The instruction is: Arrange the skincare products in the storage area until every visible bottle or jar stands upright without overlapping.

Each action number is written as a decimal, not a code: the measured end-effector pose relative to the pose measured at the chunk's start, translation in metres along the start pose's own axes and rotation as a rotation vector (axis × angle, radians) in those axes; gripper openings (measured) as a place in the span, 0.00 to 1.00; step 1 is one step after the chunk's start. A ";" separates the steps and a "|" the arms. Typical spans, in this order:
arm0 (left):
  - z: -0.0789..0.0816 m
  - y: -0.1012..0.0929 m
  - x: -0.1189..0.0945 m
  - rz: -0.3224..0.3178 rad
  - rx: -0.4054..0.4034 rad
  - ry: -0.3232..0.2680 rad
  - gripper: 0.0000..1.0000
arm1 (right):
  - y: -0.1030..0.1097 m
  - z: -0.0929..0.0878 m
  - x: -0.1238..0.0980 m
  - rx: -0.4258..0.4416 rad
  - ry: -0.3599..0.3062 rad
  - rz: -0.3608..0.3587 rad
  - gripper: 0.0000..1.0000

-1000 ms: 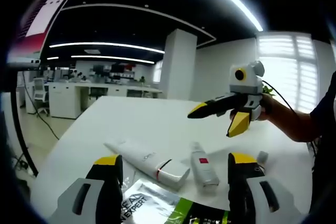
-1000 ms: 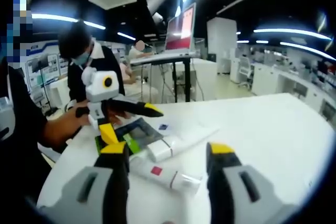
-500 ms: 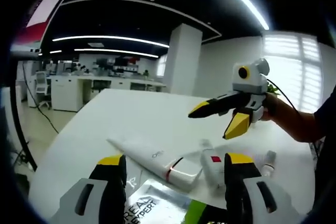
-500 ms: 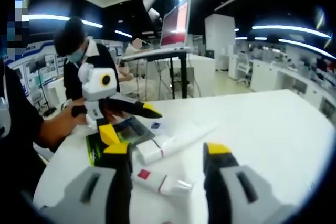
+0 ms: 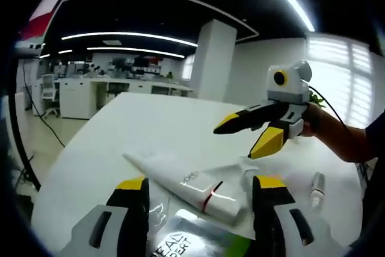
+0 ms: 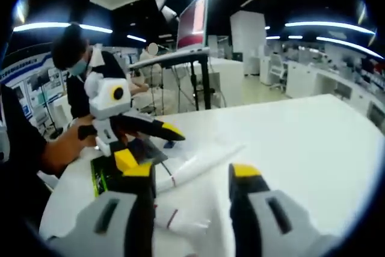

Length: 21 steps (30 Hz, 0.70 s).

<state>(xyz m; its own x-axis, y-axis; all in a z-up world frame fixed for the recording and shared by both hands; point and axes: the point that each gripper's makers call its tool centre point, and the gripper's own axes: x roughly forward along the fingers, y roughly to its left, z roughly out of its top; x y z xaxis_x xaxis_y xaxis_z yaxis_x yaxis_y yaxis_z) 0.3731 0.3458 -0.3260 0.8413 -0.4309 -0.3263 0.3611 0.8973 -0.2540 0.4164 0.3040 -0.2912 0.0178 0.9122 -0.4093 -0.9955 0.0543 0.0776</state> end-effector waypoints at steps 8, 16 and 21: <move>0.005 0.003 0.004 -0.001 -0.027 0.005 0.67 | -0.002 0.000 0.009 0.033 0.018 0.009 0.45; 0.005 0.007 0.008 0.006 -0.044 0.029 0.64 | -0.005 0.002 0.019 0.074 0.023 0.014 0.42; -0.003 0.008 0.009 0.014 -0.055 0.055 0.62 | -0.006 0.001 0.025 0.084 0.038 0.014 0.41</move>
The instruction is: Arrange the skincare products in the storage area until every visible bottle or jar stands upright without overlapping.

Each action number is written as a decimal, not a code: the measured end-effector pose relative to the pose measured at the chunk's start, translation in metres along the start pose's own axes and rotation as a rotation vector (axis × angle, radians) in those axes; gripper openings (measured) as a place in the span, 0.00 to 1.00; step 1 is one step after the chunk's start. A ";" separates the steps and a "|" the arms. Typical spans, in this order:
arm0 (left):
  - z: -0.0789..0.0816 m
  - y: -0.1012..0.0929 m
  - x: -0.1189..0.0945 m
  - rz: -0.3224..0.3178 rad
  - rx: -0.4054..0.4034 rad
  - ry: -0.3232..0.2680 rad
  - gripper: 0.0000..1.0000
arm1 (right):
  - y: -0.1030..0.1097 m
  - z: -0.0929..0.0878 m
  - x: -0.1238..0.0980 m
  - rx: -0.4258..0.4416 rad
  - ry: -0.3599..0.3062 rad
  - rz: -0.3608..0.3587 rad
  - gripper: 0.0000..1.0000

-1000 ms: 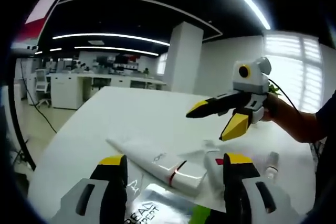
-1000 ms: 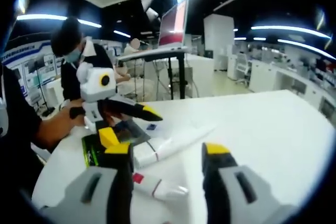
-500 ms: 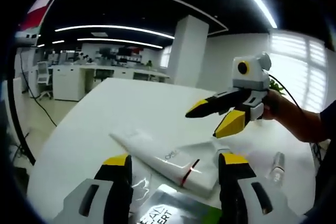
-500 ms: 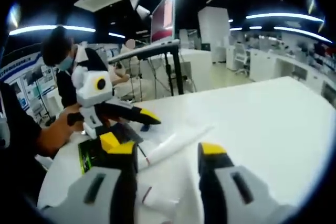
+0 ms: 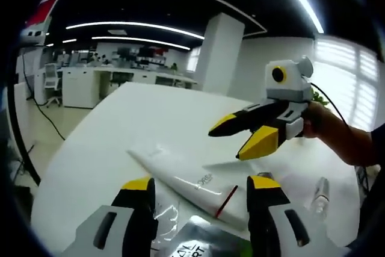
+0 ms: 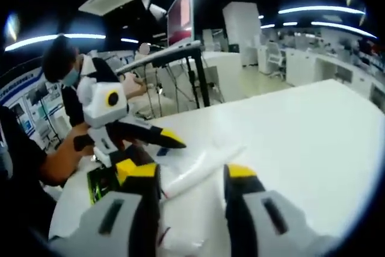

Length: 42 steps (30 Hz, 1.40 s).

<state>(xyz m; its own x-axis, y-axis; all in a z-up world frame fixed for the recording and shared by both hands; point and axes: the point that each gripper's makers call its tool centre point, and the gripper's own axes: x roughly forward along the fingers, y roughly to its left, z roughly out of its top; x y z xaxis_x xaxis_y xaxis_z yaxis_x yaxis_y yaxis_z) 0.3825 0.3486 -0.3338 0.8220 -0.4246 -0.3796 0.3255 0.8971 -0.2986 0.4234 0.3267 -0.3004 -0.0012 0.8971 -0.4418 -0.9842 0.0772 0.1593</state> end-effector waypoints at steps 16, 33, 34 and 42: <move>-0.009 -0.009 0.006 -0.032 -0.017 0.021 0.61 | 0.007 -0.015 0.007 0.225 -0.015 0.032 0.35; -0.003 -0.001 0.011 -0.031 -0.033 -0.007 0.62 | -0.013 -0.020 0.033 0.264 0.058 0.029 0.34; -0.001 0.000 0.011 -0.030 -0.037 -0.011 0.62 | -0.010 -0.022 0.034 0.272 0.058 0.030 0.34; 0.001 0.005 0.012 -0.023 -0.045 -0.008 0.62 | -0.023 -0.018 0.041 0.289 0.067 0.034 0.34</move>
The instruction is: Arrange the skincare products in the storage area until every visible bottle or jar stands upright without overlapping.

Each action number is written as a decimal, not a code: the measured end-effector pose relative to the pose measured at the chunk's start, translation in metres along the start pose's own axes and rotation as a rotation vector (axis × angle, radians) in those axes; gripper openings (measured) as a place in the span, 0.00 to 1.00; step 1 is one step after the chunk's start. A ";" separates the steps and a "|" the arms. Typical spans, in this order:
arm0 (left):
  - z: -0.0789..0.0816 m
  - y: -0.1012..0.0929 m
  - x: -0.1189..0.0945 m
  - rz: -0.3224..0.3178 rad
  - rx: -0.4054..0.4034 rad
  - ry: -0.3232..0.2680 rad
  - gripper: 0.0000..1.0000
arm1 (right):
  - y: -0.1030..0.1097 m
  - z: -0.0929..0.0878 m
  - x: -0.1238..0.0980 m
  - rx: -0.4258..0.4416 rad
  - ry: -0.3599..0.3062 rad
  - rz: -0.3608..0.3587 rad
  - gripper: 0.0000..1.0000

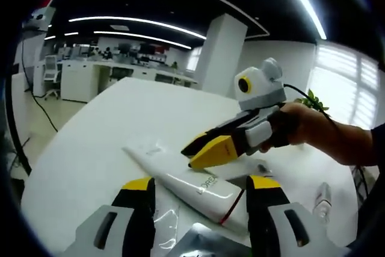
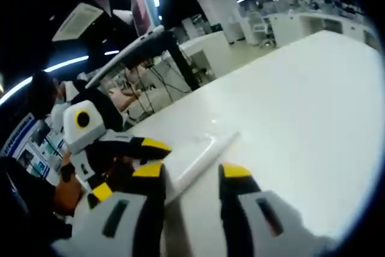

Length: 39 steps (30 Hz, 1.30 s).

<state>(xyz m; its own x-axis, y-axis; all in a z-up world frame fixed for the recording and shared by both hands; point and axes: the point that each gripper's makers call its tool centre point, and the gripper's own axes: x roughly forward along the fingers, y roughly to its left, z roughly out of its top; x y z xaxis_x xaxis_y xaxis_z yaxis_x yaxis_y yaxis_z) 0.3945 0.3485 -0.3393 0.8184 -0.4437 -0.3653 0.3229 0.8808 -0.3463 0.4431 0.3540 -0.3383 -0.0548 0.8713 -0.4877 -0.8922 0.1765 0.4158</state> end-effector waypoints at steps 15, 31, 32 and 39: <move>0.007 0.013 0.011 -0.008 -0.095 -0.005 0.56 | -0.004 0.006 0.011 0.191 -0.029 0.066 0.23; 0.007 0.010 0.010 -0.021 -0.091 -0.015 0.51 | 0.014 0.006 0.009 0.218 -0.060 0.158 0.20; 0.007 0.010 0.009 -0.022 -0.091 -0.017 0.51 | 0.015 0.006 0.009 0.211 -0.064 0.160 0.20; 0.016 0.010 -0.001 -0.021 -0.069 -0.067 0.43 | 0.022 0.017 0.004 0.175 -0.096 0.182 0.19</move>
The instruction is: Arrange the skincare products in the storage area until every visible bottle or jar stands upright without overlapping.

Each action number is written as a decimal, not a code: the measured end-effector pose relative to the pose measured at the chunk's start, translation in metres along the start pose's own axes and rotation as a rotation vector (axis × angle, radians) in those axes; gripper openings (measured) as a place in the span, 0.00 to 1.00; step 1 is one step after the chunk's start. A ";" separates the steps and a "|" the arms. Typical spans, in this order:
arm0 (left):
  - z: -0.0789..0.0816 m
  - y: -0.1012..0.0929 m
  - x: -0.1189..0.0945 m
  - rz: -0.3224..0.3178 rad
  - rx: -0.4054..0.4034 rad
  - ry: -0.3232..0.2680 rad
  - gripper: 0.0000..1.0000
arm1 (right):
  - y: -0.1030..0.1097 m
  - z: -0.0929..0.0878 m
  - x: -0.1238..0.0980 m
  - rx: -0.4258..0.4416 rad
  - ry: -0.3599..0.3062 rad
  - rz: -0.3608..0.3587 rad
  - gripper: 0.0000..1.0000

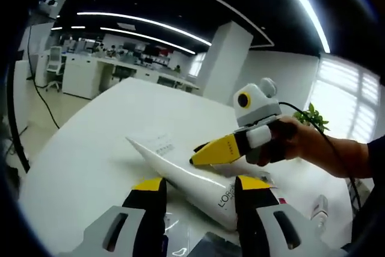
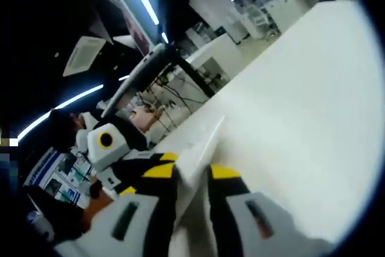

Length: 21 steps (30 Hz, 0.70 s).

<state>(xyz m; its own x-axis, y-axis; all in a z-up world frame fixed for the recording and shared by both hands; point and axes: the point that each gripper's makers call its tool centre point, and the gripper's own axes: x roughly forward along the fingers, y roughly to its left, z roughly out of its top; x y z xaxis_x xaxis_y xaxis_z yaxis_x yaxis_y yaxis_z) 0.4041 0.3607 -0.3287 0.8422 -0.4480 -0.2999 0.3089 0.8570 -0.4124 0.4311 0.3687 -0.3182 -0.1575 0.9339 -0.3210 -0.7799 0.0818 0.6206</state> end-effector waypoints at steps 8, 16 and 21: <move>0.009 -0.005 -0.007 -0.023 0.016 -0.053 0.39 | 0.017 0.007 -0.006 -0.053 -0.024 0.016 0.17; 0.022 -0.014 -0.016 -0.046 0.067 -0.112 0.36 | 0.040 0.012 -0.014 -0.130 -0.043 0.039 0.16; 0.029 -0.021 -0.022 -0.073 0.075 -0.152 0.32 | 0.062 0.005 -0.020 -0.197 -0.038 0.037 0.15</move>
<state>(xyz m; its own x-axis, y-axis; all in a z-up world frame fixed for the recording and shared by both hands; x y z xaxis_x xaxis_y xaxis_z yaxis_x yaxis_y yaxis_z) 0.3922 0.3601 -0.2883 0.8716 -0.4711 -0.1358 0.3990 0.8426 -0.3617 0.3893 0.3569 -0.2698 -0.1686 0.9476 -0.2713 -0.8782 -0.0194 0.4780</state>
